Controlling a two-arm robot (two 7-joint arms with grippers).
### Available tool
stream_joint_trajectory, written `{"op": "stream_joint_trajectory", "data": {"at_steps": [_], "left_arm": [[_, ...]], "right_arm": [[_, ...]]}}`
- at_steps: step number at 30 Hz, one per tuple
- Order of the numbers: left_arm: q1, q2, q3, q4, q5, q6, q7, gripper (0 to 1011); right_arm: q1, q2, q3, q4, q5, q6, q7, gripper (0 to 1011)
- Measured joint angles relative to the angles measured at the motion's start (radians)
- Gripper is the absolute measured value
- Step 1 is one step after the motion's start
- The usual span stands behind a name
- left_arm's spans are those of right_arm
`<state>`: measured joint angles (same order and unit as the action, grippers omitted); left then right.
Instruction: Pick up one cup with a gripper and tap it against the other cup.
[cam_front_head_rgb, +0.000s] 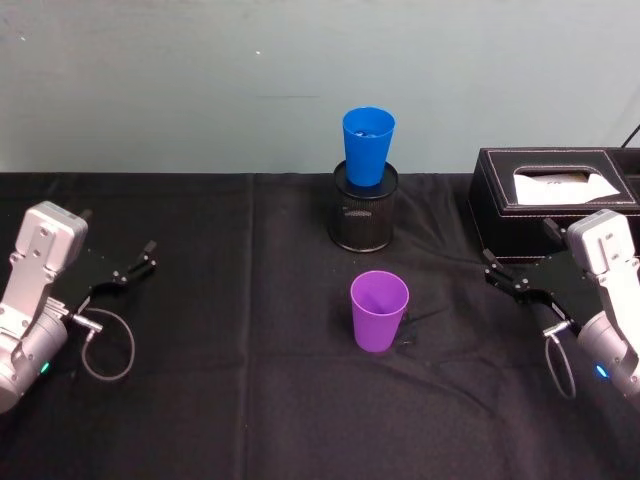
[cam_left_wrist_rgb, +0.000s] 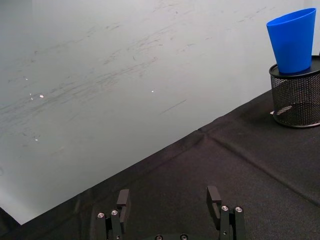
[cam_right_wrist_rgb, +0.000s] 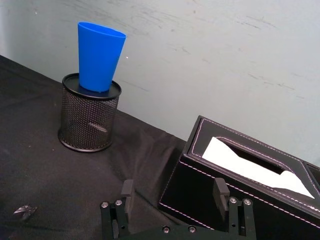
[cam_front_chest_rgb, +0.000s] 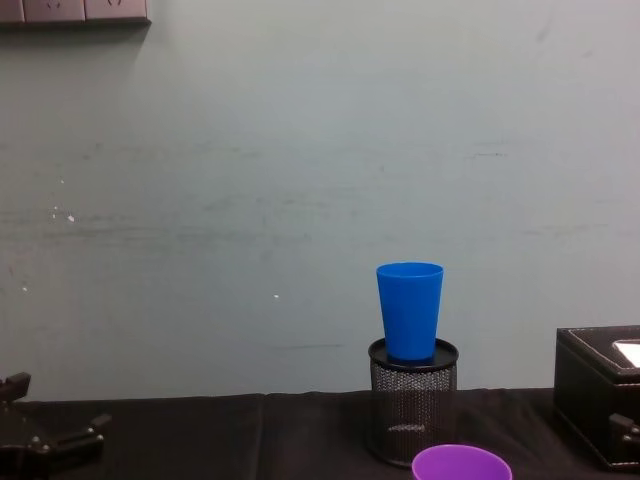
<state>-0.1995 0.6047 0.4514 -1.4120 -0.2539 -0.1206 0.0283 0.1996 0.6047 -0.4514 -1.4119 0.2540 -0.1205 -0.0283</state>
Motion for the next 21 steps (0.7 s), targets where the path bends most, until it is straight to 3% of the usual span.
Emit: {"op": "stream_joint_trajectory", "data": {"at_steps": [21], "left_arm": [[0.0,0.0,0.0,0.0,0.0,0.0,0.0,1000]], "right_arm": [[0.0,0.0,0.0,0.0,0.0,0.0,0.0,1004]]}}
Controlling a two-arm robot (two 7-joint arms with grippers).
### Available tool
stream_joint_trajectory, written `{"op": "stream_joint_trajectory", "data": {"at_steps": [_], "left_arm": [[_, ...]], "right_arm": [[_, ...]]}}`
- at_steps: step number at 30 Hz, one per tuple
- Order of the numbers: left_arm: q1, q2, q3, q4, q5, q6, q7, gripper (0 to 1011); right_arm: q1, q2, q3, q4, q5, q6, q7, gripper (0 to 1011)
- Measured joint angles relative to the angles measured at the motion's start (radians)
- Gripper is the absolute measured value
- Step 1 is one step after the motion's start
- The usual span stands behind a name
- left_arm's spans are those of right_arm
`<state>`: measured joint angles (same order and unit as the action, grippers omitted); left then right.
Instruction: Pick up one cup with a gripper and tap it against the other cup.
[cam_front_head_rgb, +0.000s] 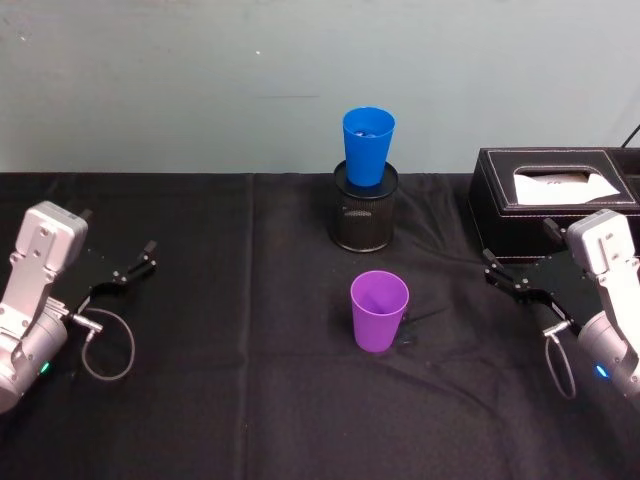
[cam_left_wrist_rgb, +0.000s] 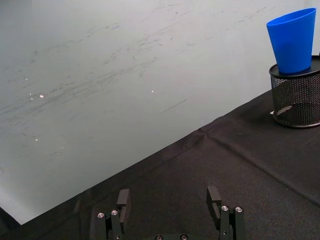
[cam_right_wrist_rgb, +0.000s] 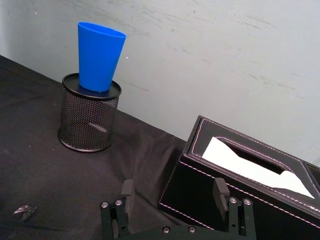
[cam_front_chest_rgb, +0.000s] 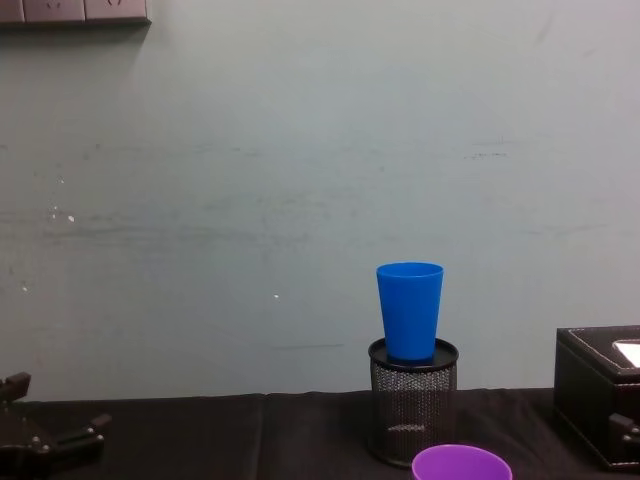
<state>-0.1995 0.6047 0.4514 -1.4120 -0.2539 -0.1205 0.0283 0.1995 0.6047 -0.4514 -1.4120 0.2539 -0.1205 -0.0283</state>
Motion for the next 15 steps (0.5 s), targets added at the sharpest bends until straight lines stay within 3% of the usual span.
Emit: {"op": "stream_joint_trajectory", "data": {"at_steps": [15], "left_arm": [[0.0,0.0,0.0,0.0,0.0,0.0,0.0,1000]], "right_arm": [[0.0,0.0,0.001,0.0,0.0,0.0,0.002,1004]]}}
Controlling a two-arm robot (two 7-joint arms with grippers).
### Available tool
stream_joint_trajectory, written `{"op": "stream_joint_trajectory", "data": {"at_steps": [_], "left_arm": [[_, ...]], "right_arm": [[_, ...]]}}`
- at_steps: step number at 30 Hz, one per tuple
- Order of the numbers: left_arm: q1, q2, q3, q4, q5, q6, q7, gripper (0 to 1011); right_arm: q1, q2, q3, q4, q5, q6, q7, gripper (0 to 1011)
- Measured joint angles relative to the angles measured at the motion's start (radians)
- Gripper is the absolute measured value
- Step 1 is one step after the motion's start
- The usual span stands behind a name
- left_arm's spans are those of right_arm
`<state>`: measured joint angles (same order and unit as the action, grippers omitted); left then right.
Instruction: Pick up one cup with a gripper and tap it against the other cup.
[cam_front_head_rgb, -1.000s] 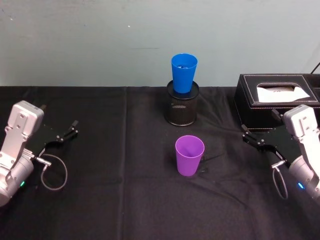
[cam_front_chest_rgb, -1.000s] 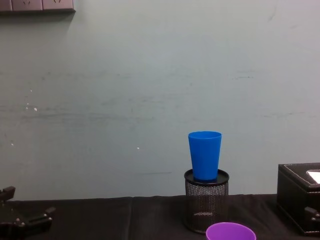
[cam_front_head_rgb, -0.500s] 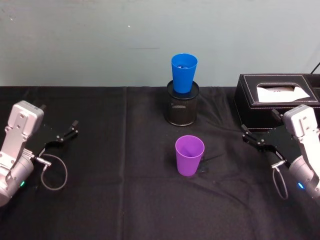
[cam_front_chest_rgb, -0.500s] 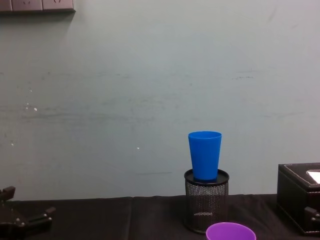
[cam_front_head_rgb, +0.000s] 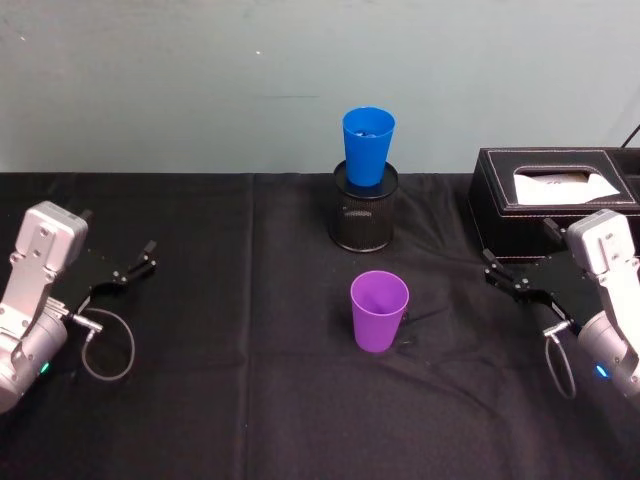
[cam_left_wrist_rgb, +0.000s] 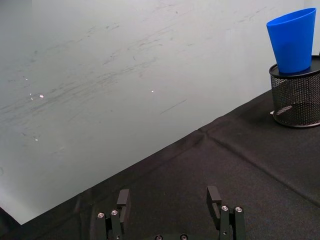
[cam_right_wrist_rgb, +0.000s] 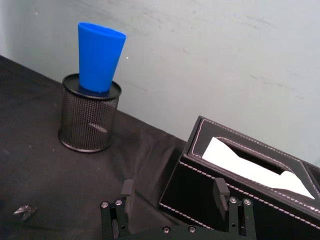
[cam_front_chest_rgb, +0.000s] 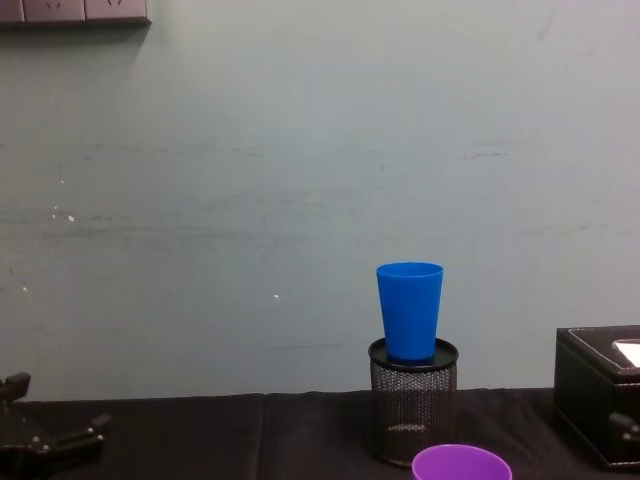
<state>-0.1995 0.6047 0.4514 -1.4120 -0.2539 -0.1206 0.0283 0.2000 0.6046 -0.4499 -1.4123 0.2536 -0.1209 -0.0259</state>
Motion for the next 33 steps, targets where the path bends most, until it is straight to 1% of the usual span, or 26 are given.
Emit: {"op": "stream_joint_trajectory", "data": {"at_steps": [3,5,6,9,10,14,15,16,18,20,22,24,27,33], "left_arm": [[0.0,0.0,0.0,0.0,0.0,0.0,0.0,1000],[0.0,0.0,0.0,0.0,0.0,0.0,0.0,1000],[0.0,0.0,0.0,0.0,0.0,0.0,0.0,1000],[0.0,0.0,0.0,0.0,0.0,0.0,0.0,1000],[0.0,0.0,0.0,0.0,0.0,0.0,0.0,1000],[0.0,0.0,0.0,0.0,0.0,0.0,0.0,1000],[0.0,0.0,0.0,0.0,0.0,0.0,0.0,1000],[0.0,0.0,0.0,0.0,0.0,0.0,0.0,1000],[0.0,0.0,0.0,0.0,0.0,0.0,0.0,1000],[0.0,0.0,0.0,0.0,0.0,0.0,0.0,1000],[0.0,0.0,0.0,0.0,0.0,0.0,0.0,1000],[0.0,0.0,0.0,0.0,0.0,0.0,0.0,1000],[0.0,0.0,0.0,0.0,0.0,0.0,0.0,1000],[0.0,0.0,0.0,0.0,0.0,0.0,0.0,1000]], "right_arm": [[0.0,0.0,0.009,-0.007,0.001,-0.008,0.013,1004],[-0.013,-0.001,0.016,-0.018,0.01,-0.03,0.038,1004],[-0.013,-0.001,0.016,-0.018,0.01,-0.03,0.038,1004],[-0.046,0.0,0.022,-0.041,0.027,-0.061,0.073,1004],[-0.046,0.0,0.022,-0.041,0.027,-0.061,0.073,1004],[-0.11,0.01,0.029,-0.09,0.063,-0.106,0.128,1004],[-0.131,0.014,0.03,-0.104,0.08,-0.117,0.15,1004],[-0.131,0.014,0.03,-0.104,0.08,-0.117,0.15,1004],[-0.172,0.018,0.031,-0.126,0.118,-0.137,0.197,1004],[-0.195,0.018,0.029,-0.136,0.141,-0.149,0.228,1004],[-0.2,0.018,0.027,-0.137,0.147,-0.151,0.24,1004],[-0.214,0.012,0.021,-0.138,0.163,-0.156,0.268,1004],[-0.217,-0.004,0.014,-0.127,0.175,-0.158,0.297,1004],[-0.189,-0.038,-0.002,-0.1,0.172,-0.147,0.334,1004]]}}
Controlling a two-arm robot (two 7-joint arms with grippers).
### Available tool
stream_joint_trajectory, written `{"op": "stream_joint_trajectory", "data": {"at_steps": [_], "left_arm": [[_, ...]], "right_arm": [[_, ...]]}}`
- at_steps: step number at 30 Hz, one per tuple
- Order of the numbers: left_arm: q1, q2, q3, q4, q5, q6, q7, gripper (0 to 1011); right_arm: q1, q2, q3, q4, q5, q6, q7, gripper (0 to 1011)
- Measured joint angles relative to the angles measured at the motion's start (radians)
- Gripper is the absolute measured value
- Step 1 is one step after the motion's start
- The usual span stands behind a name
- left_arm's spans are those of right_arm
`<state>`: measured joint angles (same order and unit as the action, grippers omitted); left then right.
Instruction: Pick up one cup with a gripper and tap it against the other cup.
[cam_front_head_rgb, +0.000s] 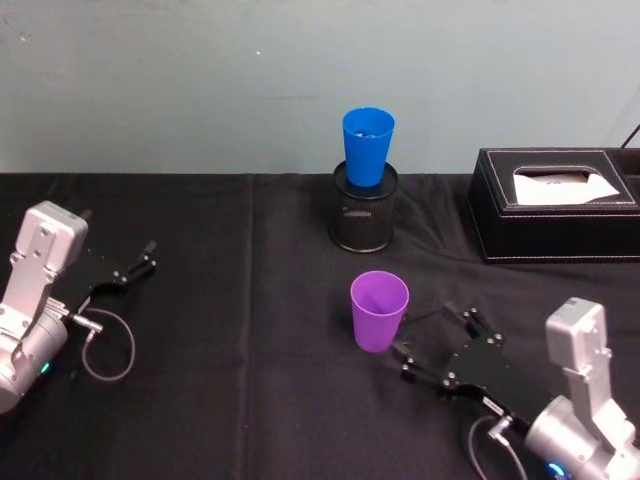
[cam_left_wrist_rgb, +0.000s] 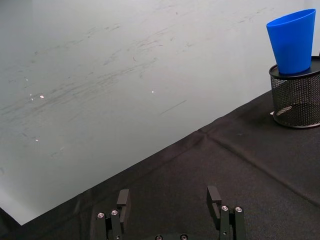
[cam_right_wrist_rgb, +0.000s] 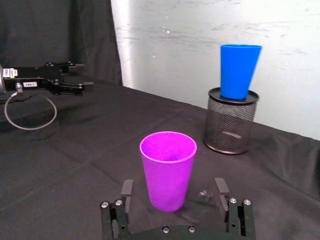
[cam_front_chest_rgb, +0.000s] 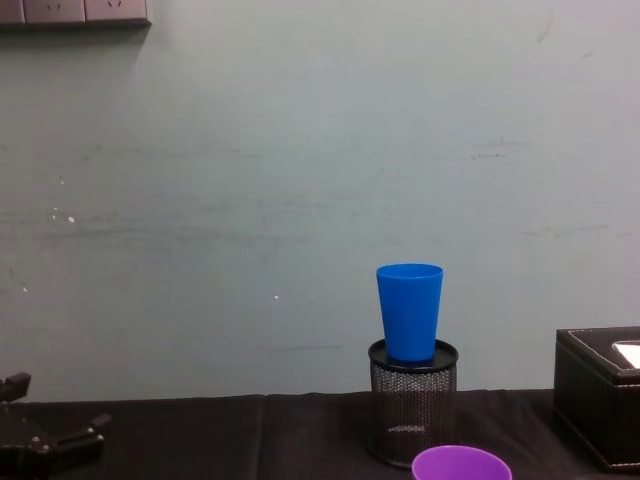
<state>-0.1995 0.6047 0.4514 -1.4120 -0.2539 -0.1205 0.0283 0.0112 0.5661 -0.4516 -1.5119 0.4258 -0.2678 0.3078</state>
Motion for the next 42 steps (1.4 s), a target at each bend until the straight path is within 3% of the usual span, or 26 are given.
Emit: {"op": "stream_joint_trajectory", "data": {"at_steps": [17,29,42], "left_arm": [[0.0,0.0,0.0,0.0,0.0,0.0,0.0,1000],[0.0,0.0,0.0,0.0,0.0,0.0,0.0,1000],[0.0,0.0,0.0,0.0,0.0,0.0,0.0,1000]], "right_arm": [[0.145,-0.121,-0.02,0.133,-0.044,0.056,0.061,1004],[0.192,-0.185,-0.013,0.198,-0.064,0.065,0.084,1004],[0.194,-0.188,-0.011,0.202,-0.065,0.068,0.085,1004]]}}
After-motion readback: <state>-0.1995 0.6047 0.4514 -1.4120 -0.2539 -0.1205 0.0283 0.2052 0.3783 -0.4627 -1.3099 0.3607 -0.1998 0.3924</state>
